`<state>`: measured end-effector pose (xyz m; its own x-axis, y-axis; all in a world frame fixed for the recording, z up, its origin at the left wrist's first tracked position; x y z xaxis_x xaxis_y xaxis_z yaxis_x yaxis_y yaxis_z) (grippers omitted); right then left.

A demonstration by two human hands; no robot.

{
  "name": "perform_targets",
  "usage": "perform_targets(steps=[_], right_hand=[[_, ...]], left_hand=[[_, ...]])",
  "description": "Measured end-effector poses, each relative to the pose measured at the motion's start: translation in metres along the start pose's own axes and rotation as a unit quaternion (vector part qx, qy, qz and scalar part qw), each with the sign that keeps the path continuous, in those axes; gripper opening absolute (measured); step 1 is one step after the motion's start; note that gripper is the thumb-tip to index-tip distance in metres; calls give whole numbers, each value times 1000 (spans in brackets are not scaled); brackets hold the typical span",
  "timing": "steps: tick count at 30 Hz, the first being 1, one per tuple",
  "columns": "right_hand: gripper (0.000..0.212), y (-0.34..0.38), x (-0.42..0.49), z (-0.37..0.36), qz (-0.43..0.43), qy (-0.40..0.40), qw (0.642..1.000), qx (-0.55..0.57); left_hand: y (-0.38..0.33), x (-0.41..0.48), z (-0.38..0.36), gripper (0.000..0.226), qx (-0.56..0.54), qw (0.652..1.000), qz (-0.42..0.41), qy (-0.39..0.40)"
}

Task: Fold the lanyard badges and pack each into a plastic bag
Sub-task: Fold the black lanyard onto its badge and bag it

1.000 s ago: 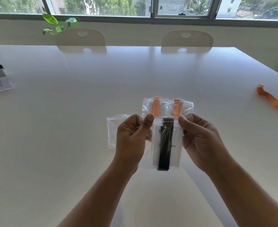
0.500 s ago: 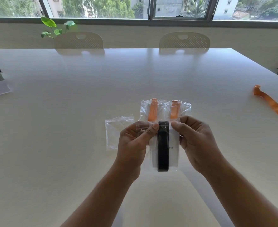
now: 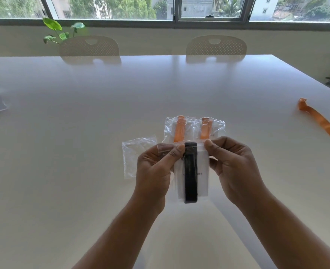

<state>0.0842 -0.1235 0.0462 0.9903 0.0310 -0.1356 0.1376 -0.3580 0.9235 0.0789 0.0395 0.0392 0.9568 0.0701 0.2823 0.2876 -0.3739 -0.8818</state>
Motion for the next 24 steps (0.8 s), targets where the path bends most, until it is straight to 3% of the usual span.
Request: perform_targets(steps=[6,12,15,18,24], right_hand=[[15,-3,-1,-2,-5,2,1000,2],[37,-11,-8,-16,-43,25,996,-69],[35,-11,-10,-17,-49,11,997,-50],[23,-7,-12,-19,-46,16,998,-44],[31,-8,-16,-21,-40,0,995,-87]], left_hand=[[2,0,0,13,9,1000,13,6],[3,-2,-4,11,54,998,6,28],[4,-4,-8,20,60,998,9,30],[2,-4,-6,15,56,998,-6,14],[6,-6,-5,22,5,999,34,-11]])
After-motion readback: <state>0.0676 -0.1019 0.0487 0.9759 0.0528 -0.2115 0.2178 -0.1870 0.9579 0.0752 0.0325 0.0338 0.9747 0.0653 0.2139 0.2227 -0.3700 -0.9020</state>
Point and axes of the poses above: each hand's wrist, its own x-axis towards the middle knuckle, its own z-axis out of the back of the hand, y = z × x, the point moved 6 cm from there along x, towards the middle knuckle, and after that the axes turned 12 degrees about -z, right-handed, at the moved point
